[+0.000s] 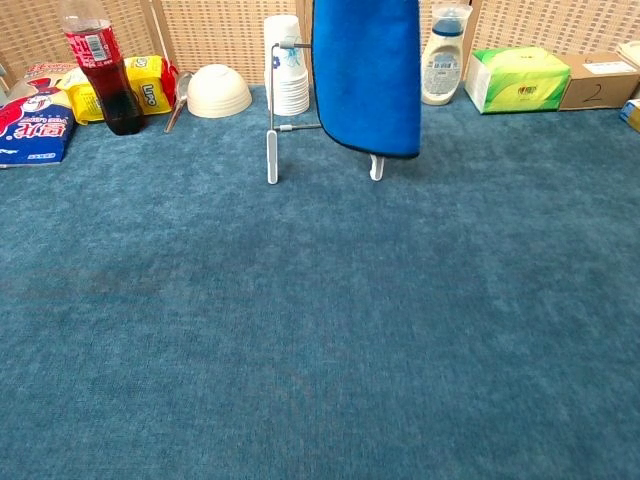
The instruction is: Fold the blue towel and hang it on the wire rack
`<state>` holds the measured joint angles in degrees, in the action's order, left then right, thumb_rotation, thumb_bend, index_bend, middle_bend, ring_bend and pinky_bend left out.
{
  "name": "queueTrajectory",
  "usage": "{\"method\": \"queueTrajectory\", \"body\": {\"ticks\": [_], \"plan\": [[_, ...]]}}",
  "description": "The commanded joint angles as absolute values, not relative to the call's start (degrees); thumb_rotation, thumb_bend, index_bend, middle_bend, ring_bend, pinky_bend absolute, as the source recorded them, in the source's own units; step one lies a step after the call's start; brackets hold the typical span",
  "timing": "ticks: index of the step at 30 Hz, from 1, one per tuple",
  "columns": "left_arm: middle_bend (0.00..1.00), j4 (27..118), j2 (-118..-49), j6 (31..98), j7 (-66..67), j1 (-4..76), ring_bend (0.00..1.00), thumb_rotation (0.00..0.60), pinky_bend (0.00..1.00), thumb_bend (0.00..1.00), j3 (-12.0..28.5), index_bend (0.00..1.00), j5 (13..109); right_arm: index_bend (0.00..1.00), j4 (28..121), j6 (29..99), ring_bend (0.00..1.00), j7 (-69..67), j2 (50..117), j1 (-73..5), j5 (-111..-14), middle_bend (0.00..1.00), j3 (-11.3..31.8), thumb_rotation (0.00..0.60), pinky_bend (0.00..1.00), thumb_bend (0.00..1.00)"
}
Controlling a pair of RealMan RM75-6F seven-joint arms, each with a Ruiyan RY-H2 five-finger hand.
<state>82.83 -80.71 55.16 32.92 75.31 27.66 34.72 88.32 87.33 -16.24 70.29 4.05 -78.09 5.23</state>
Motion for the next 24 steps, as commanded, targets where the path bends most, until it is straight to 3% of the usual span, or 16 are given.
{"method": "queueTrajectory", "body": {"ticks": [1,24], "plan": [[0.42,79.8,-82.1,54.35,34.06,76.96,0.18,0.6,0.0,0.43,27.55,0.74,32.41,0.09,88.31,87.37,0.0,-16.29,70.25,4.24,-77.98,0.03,5.18,0.6,0.0,0.28],[0.41,61.05,-89.23,50.76,39.16,83.0,0.17,0.6,0.0,0.43,25.8,0.73,25.02,0.08,88.75,86.53,0.0,-15.57,70.44,4.93,-77.81,0.03,5.0,0.6,0.0,0.28]]}}
